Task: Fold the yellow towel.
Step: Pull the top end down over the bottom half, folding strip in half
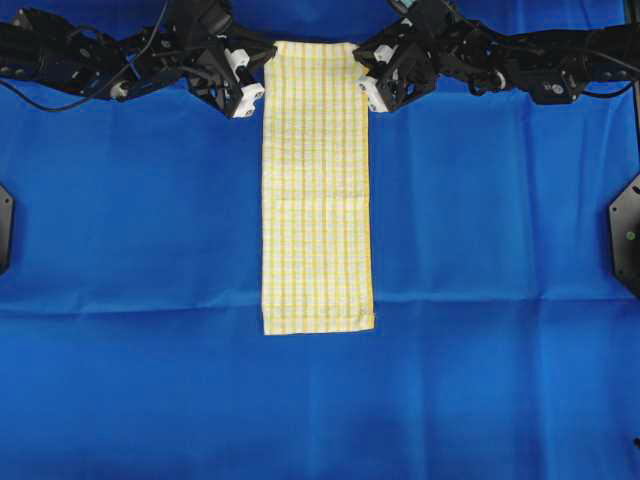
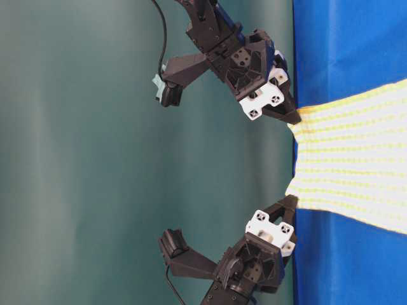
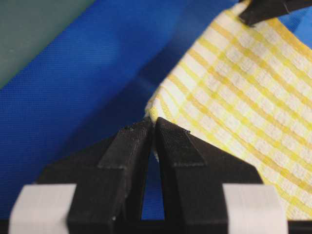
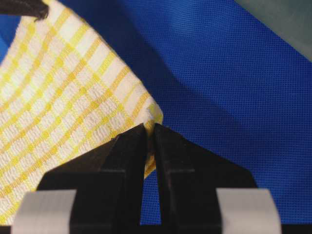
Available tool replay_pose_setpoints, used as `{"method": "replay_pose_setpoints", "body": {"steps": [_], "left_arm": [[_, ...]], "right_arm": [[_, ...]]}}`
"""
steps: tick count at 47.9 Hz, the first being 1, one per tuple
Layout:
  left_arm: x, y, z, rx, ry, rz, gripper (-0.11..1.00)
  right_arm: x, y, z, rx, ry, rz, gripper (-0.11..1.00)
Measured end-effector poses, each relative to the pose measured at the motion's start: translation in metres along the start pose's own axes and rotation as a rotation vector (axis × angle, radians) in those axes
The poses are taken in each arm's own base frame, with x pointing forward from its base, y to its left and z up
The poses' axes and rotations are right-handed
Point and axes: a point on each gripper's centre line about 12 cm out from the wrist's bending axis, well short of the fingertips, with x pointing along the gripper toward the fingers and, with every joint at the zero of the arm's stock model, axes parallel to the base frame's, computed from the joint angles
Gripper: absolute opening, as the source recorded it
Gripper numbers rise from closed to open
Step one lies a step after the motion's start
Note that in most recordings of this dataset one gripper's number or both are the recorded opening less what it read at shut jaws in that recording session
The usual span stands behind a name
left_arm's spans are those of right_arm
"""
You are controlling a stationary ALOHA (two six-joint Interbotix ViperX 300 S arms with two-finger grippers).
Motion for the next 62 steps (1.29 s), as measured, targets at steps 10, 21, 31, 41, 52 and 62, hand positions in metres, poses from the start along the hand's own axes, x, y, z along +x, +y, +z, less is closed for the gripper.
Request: {"method": "replay_pose_setpoints", "body": {"steps": [10,21,31,41,52,62], "left_arm": [[-0.011,-0.019,-0.005,0.018,0.018,-0.043,0.03],[-0.045,-0.057,-0.006,0.057,0.001,-0.14,0.03],[-0.075,-0.095,-0.009,0.049,-0.009,-0.251,0.03],[-0.094,-0.136,-0.024,0.05,0.024,-0.367,0.03],[-0.115,-0.178,-0.041,0.101,0.05,-0.489,0.03],[-0.131,-0.203,-0.052,0.144,0.065,-0.569,0.03]], "right_arm": [[-0.014,0.01,-0.003,-0.031,0.012,0.026,0.05],[-0.038,0.035,-0.02,-0.084,0.03,0.091,0.05],[-0.062,0.062,-0.048,-0.133,0.071,0.17,0.05],[-0.085,0.089,-0.076,-0.174,0.107,0.252,0.05],[-0.106,0.113,-0.096,-0.188,0.133,0.327,0.05],[-0.119,0.136,-0.113,-0.201,0.147,0.393,0.05]]}}
